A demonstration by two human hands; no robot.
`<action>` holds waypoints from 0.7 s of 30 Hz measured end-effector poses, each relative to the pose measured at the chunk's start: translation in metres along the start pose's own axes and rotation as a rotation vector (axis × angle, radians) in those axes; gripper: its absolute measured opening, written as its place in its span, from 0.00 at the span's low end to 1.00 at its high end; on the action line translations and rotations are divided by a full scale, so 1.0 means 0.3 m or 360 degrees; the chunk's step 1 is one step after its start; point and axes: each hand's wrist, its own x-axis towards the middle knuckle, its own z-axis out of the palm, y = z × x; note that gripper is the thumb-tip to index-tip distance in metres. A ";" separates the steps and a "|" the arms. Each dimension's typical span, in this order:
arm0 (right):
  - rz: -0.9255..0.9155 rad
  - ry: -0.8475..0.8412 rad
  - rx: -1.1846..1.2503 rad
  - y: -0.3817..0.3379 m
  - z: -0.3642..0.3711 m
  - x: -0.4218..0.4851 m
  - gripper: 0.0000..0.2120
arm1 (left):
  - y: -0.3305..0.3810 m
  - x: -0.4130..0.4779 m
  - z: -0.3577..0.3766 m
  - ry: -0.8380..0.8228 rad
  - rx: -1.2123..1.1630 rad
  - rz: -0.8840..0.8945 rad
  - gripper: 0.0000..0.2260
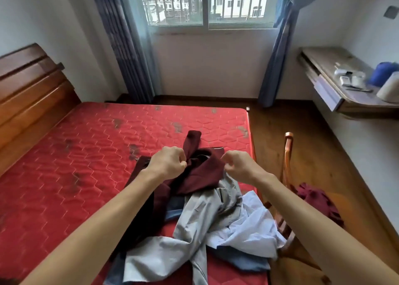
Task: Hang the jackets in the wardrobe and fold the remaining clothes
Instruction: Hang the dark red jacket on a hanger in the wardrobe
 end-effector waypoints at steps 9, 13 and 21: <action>0.0231 -0.0227 0.0055 0.112 0.219 0.245 0.16 | -0.160 0.311 0.189 -0.0237 -0.0125 -0.0047 0.11; 0.0294 -0.0394 0.0080 0.130 0.412 0.380 0.17 | -0.325 0.420 0.334 -0.0396 -0.0408 -0.0280 0.12; 0.0436 -0.0790 0.0128 0.102 0.941 0.641 0.16 | -0.724 0.502 0.676 -0.0315 -0.0842 -0.0877 0.14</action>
